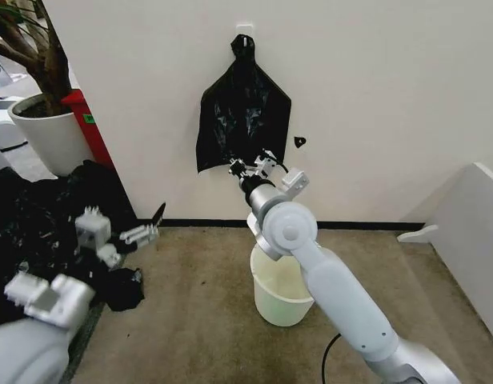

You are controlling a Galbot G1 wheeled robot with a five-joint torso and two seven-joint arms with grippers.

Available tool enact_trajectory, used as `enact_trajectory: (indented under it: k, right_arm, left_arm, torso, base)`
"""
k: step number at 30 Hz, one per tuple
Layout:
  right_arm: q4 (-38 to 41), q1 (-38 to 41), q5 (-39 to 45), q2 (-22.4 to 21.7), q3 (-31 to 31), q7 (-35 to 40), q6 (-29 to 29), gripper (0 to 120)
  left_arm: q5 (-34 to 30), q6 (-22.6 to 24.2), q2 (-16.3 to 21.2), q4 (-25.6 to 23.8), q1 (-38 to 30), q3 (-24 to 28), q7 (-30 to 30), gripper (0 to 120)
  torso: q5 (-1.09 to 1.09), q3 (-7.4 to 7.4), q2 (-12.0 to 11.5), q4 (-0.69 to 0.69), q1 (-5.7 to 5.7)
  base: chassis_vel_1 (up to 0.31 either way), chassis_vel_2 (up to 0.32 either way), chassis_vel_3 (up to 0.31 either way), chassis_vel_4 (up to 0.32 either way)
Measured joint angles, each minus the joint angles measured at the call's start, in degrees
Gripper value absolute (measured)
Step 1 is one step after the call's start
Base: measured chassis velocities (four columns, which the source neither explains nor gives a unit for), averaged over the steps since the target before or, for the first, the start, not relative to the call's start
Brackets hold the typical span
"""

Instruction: Place the garbage bag over the trash bin.

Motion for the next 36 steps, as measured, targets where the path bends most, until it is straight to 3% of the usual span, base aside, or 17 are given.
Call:
enact_trajectory:
  k: [3, 8, 12, 18, 19, 25, 33, 36]
  right_arm:
    - [-3.6, 1.6, -1.1, 2.2, -1.8, -1.7, -0.6, 0]
    - [-6.3, 2.0, -3.1, 2.9, -3.0, -4.1, -1.1, 0]
    - [-7.0, 1.6, -3.7, 2.4, -3.2, -4.9, -1.2, 0]
    - [-5.8, 0.7, -3.2, 0.7, -1.8, -4.2, -1.1, 0]
    - [-5.8, 0.7, -3.2, 0.7, -1.8, -4.2, -1.1, 0]
    - [-4.7, 0.5, -2.9, 0.2, -1.2, -3.2, -1.0, 0]
    - [-4.4, 0.4, -2.7, 0.1, -0.7, -2.9, -0.9, 0]
    - [-4.4, 0.2, -2.7, 0.1, -0.3, -3.0, -0.9, 0]
  left_arm:
    - [-3.1, 1.4, 3.4, 1.4, -2.9, -0.9, -1.1, 100]
    - [-6.4, 4.0, 5.3, 2.3, -7.5, -0.3, -2.4, 100]
    - [-10.0, 6.0, 7.4, 4.6, -14.9, 4.8, -4.2, 100]
    - [-13.8, 8.5, 8.2, 11.4, -39.5, 25.5, -6.5, 100]
    - [-13.8, 8.5, 8.2, 11.4, -39.5, 25.5, -6.5, 100]
    - [-16.2, 12.7, 2.6, 17.7, -64.1, 46.6, -10.0, 100]
    - [-18.7, 19.6, -4.6, 21.6, -77.8, 56.3, -14.4, 100]
    - [-19.3, 25.0, -8.4, 24.3, -82.8, 60.8, -17.9, 100]
  torso:
    - [0.01, 0.00, 0.0, 0.05, 0.00]
    - [-0.02, 0.00, 0.0, 0.07, 0.00]
    - [0.01, -0.01, 0.0, 0.05, 0.00]
    - [0.03, -0.01, 0.0, 0.01, 0.00]
    - [0.03, -0.01, 0.0, 0.01, 0.00]
    - [0.01, 0.00, 0.0, 0.01, 0.00]
    - [0.03, -0.01, 0.0, 0.05, 0.00]
    - [0.03, -0.01, 0.0, 0.04, 0.00]
  base:
    - [0.000, 0.000, 0.000, 0.000]
    - [0.000, 0.000, 0.000, 0.000]
    - [0.000, 0.000, 0.000, 0.000]
    - [0.000, 0.000, 0.000, 0.000]
    - [0.000, 0.000, 0.000, 0.000]
    - [0.000, 0.000, 0.000, 0.000]
    - [0.000, 0.000, 0.000, 0.000]
    - [0.000, 0.000, 0.000, 0.000]
